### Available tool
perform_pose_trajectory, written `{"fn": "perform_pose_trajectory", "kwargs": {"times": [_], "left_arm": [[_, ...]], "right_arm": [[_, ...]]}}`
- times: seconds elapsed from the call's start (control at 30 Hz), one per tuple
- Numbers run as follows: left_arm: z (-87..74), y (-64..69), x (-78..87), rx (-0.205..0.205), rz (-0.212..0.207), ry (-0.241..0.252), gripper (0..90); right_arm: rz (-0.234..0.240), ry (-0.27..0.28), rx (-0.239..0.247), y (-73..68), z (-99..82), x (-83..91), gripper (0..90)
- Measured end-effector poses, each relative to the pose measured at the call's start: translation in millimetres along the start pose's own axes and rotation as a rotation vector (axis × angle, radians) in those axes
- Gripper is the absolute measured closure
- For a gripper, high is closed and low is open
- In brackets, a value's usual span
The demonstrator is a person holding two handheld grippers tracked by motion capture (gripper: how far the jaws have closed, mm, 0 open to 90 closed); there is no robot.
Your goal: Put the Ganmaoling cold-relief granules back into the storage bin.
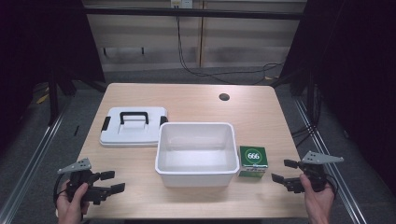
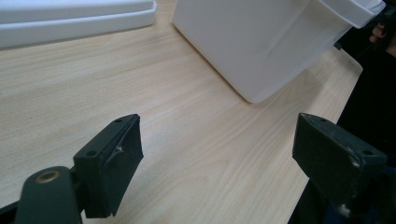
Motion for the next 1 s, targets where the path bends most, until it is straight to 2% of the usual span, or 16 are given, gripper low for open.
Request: {"fn": "perform_pose_trajectory", "kwargs": {"times": [0.07, 0.13, 0.2, 0.27, 0.33, 0.43, 0.57, 0.63, 0.67, 0.7, 0.77, 0.83, 0.9, 0.93, 1.0], "left_arm": [[-0.6, -0.3, -0.8, -0.006, 0.003, -0.007, 16.0], [-0.7, -0.4, -0.9, -0.006, 0.003, -0.008, 16.0], [-0.7, -0.8, -0.8, -0.004, 0.004, -0.006, 16.0], [-0.8, -1.1, -0.7, -0.008, 0.003, -0.008, 16.0], [-1.0, -1.0, -1.0, -0.010, 0.007, -0.009, 16.0], [-1.0, -1.2, -1.4, -0.005, 0.010, -0.009, 16.0], [-1.3, -0.7, -1.5, -0.004, 0.010, -0.011, 16.0], [-0.9, 0.0, -1.6, -0.010, 0.004, -0.009, 16.0], [-1.3, 0.0, -1.6, -0.012, 0.006, -0.011, 16.0], [-1.3, 0.2, -1.4, -0.012, 0.005, -0.011, 16.0], [-0.7, 0.9, -0.6, -0.009, 0.003, -0.005, 16.0], [-1.7, 0.8, -0.7, -0.009, 0.002, -0.008, 16.0], [-1.5, 0.6, -1.0, -0.009, 0.003, -0.009, 16.0], [-1.5, 0.6, -1.0, -0.009, 0.003, -0.009, 16.0], [-1.0, 0.1, -0.9, -0.010, 0.009, -0.004, 16.0]], "right_arm": [[-0.018, 0.034, 0.022, 0.3, 2.9, -0.3, 14.3], [-0.017, 0.045, 0.046, -1.0, 5.3, 0.8, 18.1], [0.011, 0.065, 0.080, -6.8, 10.2, 2.1, 23.1], [0.020, 0.075, 0.098, -10.0, 13.3, 1.5, 21.1], [0.018, 0.081, 0.117, -11.4, 16.0, -0.7, 20.1], [0.048, 0.049, 0.131, -15.1, 15.5, -4.9, 24.8], [0.092, 0.043, 0.120, -20.0, 17.6, -6.2, 22.1], [0.088, 0.048, 0.117, -20.5, 20.8, -3.8, 18.8], [0.082, 0.054, 0.118, -20.7, 24.1, -1.8, 13.6], [0.061, 0.062, 0.135, -19.8, 26.9, -0.5, 12.5], [0.063, 0.082, 0.144, -21.5, 32.9, 1.1, 14.4], [0.067, 0.071, 0.155, -23.4, 35.1, -0.4, 14.4], [0.111, 0.045, 0.175, -27.8, 36.6, -2.8, 14.5], [0.111, 0.045, 0.175, -27.8, 36.6, -2.8, 14.5], [0.205, 0.011, 0.220, -36.7, 42.5, -1.5, 16.1]]}}
Point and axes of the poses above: each handheld gripper's, and its own axes: x roughly backward along the jaws, z roughly out of its top, y roughly to its right, the point moved 9 cm from there along -x, roughly forward along the jaws, and after that the axes turned 13 degrees about z, right-handed, at the moved point
